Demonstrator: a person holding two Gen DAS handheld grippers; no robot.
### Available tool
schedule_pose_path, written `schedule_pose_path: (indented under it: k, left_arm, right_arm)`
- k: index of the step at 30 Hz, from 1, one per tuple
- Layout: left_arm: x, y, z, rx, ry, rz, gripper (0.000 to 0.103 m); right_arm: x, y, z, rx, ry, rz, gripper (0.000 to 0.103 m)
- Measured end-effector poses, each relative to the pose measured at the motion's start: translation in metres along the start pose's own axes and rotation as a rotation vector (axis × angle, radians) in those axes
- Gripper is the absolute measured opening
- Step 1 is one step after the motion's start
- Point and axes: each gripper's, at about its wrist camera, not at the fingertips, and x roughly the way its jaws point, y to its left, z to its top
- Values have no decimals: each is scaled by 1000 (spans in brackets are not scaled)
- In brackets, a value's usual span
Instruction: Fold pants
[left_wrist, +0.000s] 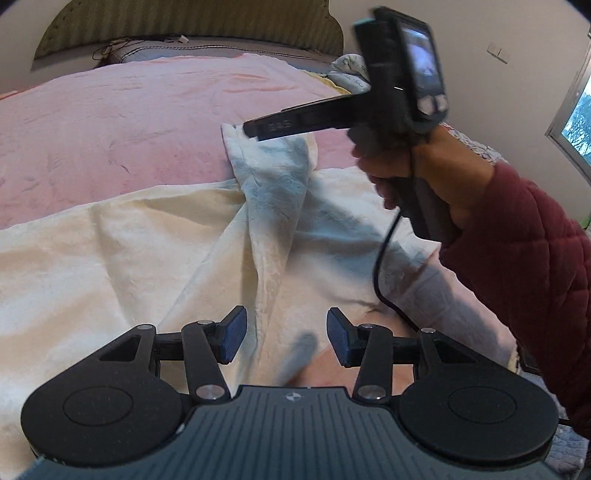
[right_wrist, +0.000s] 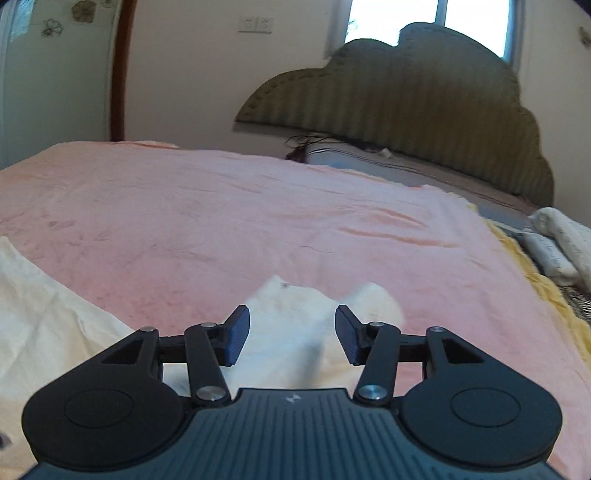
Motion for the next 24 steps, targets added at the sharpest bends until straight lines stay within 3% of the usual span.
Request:
schedule_pose_path:
  k: [2,4,7,10,12,15,18,24]
  left_arm:
    - [8,1,-3,1,0,23,51]
    - [15,2,-6,10,5,22,50]
    - [22,-6,-10,56,-16,44,50]
    - [26,-13,-12,89,-38,64,46]
    - [31,-13,-10,85,-48,77,43]
    - [33,-10,-10,68,-56,89,34]
    - [30,-5,-8,50,-62,86,28]
    - [34,-13,-4,79,-65,90,28]
  right_arm:
    - [36,4,8,30,85,-1,50]
    - [62,-2,6,140,172,34,50]
    - [70,-11,3,278,183,58,51]
    - [77,-12,9,286,191,44,51]
    - [81,-7,14,216,188,-18,27]
    - [72,-14,8,231,153,-44,14]
    - [44,-32,-1,326,63,-47,13]
    - [-44,-88,-38,560,-96,-19,13]
